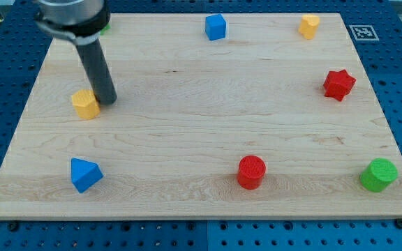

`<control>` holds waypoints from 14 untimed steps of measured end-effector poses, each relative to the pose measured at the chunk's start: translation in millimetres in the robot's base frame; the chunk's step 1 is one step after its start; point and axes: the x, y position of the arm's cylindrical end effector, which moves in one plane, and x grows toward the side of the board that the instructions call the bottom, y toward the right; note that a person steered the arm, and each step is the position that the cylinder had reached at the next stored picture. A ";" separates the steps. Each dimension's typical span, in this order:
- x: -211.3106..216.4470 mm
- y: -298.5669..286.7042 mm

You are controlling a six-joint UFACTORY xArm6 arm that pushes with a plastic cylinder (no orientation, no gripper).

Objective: Move yellow hexagon near to the blue triangle

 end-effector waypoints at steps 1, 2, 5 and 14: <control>11.6 1.9; -37.1 17.3; -3.1 -39.7; -16.0 53.3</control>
